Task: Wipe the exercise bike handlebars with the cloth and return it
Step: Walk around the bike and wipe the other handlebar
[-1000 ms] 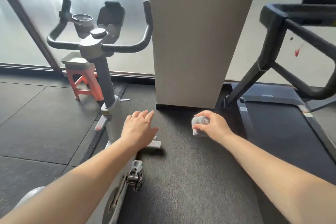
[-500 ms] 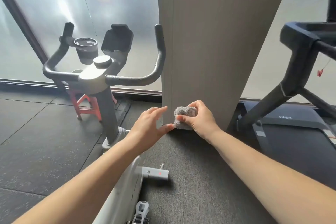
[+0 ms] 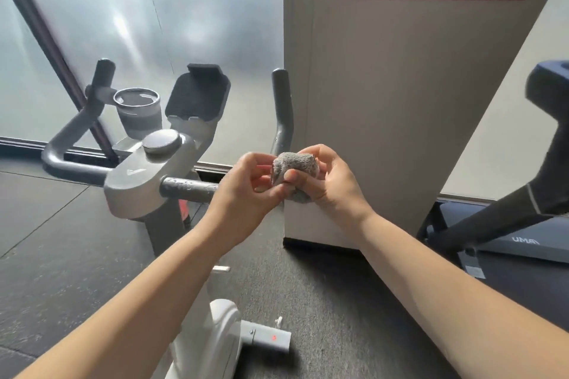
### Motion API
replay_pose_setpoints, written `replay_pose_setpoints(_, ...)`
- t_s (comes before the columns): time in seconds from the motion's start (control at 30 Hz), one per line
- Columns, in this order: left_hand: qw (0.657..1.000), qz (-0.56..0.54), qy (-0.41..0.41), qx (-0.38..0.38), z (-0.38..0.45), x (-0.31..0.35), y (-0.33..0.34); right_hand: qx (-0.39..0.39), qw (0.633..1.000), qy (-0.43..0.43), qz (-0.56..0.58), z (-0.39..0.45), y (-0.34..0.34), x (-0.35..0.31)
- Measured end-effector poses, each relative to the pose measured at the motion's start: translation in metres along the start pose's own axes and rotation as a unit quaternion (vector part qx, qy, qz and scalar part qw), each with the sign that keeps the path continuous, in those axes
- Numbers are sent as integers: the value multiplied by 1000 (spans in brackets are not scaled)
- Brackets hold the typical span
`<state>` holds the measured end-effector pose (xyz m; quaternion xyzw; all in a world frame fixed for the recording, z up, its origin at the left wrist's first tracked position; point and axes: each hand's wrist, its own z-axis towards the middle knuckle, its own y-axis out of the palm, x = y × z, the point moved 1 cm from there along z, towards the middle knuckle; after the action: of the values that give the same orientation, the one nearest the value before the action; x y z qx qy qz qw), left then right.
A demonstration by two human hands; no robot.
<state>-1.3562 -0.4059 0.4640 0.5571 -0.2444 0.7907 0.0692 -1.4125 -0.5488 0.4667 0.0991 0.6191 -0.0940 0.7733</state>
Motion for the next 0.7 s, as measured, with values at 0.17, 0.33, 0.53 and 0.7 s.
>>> replay_pose_setpoints(0.17, 996, 34, 14, 78, 65, 9, -9, -25, 997, -28, -69, 74, -25, 1)
replay_pose_setpoints(0.33, 987, 51, 6, 154, 117, 5, -18, -2, 994, -57, -98, 153, -54, 13)
replay_pose_setpoints(0.53, 978, 2, 2, 207, 157, 7, -23, -40, 994, -65, -79, 211, -56, 22)
replay_pose_setpoints(0.7, 965, 115, 71, 226, 197, 25, -20, -54, 993, -91, -46, 229, -52, 17)
